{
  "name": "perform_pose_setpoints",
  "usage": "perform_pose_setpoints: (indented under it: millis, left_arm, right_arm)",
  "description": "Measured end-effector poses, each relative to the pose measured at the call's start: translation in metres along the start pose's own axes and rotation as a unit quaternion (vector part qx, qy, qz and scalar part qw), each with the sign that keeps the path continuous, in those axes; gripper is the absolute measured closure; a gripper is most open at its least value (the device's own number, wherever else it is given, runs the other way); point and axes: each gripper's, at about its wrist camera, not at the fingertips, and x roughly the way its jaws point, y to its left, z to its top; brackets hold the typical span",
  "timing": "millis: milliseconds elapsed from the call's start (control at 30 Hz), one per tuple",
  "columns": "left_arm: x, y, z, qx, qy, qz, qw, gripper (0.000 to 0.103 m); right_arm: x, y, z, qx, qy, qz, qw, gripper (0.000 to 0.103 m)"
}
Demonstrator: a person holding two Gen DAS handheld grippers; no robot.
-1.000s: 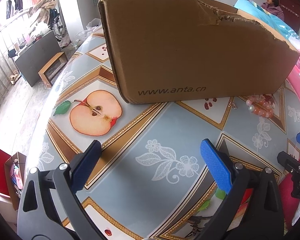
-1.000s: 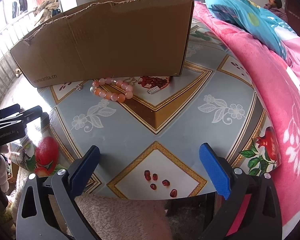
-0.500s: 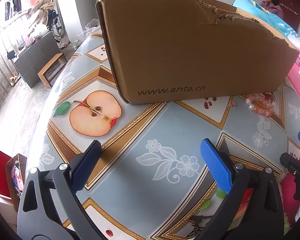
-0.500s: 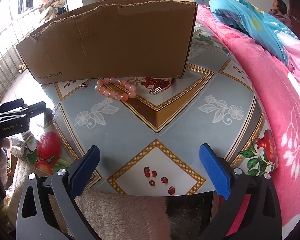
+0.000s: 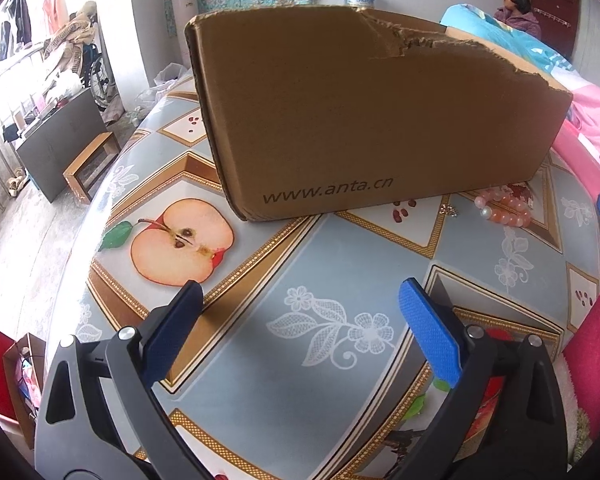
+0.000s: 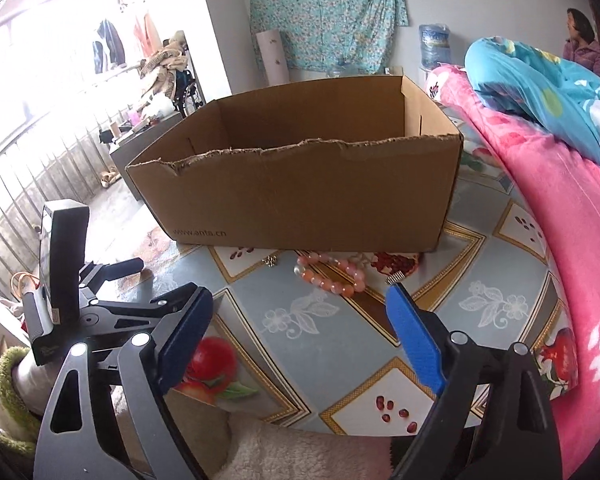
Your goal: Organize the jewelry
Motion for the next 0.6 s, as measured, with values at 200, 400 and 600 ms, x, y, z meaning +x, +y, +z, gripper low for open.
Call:
perform_pose_setpoints:
  millis: [200, 400, 600]
  left_arm:
    - [-0.021, -0.017, 0.014, 0.028, -0.047, -0.073, 0.9958, 0.022]
    - [-0.009, -0.046, 0.030, 0.056, -0.039, -0.102, 0.9925, 0.035]
    - [0.009, -0.065, 0.035, 0.068, -0.006, -0.104, 0.9922, 0.045]
  right_arm:
    - [0.003, -0.003, 0.009, 0.009, -0.013, 0.010, 1.000, 0.037]
    - [0.006, -0.019, 0.010, 0.025, -0.013, 0.008, 1.000, 0.037]
    - [0.015, -0.033, 0.007, 0.046, 0.000, 0.004, 0.999, 0.037]
